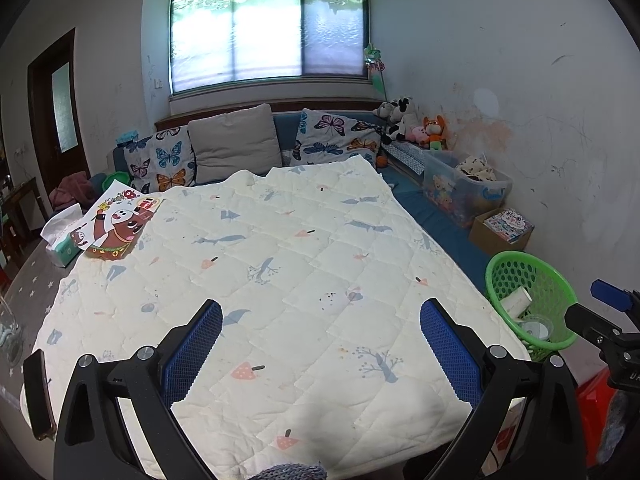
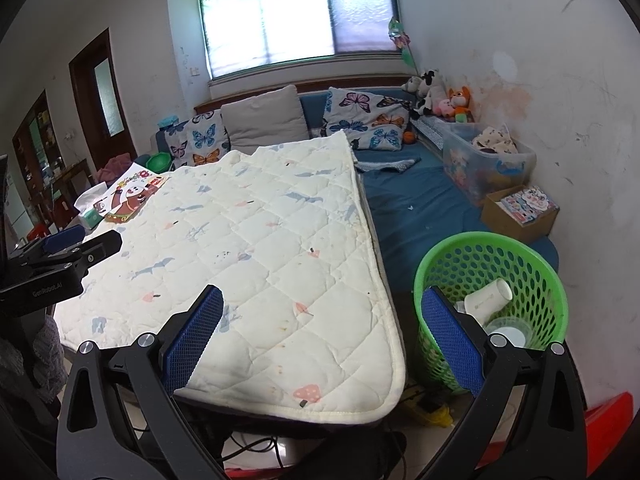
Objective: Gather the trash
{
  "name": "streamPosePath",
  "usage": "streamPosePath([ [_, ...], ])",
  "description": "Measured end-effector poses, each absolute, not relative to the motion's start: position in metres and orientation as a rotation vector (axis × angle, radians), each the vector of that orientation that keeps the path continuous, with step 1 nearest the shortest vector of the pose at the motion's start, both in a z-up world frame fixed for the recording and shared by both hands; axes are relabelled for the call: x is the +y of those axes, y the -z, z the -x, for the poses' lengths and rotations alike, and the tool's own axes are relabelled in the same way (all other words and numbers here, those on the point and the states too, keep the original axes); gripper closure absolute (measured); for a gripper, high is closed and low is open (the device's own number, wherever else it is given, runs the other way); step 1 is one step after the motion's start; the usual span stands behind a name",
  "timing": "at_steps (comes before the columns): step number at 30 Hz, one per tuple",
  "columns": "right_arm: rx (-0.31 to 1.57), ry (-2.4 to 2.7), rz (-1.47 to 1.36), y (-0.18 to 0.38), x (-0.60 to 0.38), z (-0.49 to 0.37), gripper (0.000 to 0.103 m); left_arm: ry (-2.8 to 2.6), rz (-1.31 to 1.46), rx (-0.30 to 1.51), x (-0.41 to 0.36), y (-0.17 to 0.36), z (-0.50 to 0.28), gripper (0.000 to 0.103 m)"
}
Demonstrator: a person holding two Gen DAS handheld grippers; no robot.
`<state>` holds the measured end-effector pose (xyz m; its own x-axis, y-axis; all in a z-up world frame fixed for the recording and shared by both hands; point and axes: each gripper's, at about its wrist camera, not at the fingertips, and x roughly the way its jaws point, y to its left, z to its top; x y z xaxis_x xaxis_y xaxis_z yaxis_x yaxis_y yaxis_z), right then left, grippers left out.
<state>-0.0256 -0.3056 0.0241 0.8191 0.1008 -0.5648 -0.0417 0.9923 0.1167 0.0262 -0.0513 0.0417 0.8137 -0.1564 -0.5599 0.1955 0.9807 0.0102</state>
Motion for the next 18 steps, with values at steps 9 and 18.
streamPosePath([
  [9,0.608,-0.081,-0.101,-0.0235,-0.3035,0.0258,0.004,0.191,-0.068,0.59,-0.0545,-0.0408,-0.0228,0.007],
  [18,0.612,-0.085,-0.095,-0.0227,-0.2981,0.0253,0.004,0.192,-0.062,0.59,-0.0547,-0.0408,-0.0221,0.007],
])
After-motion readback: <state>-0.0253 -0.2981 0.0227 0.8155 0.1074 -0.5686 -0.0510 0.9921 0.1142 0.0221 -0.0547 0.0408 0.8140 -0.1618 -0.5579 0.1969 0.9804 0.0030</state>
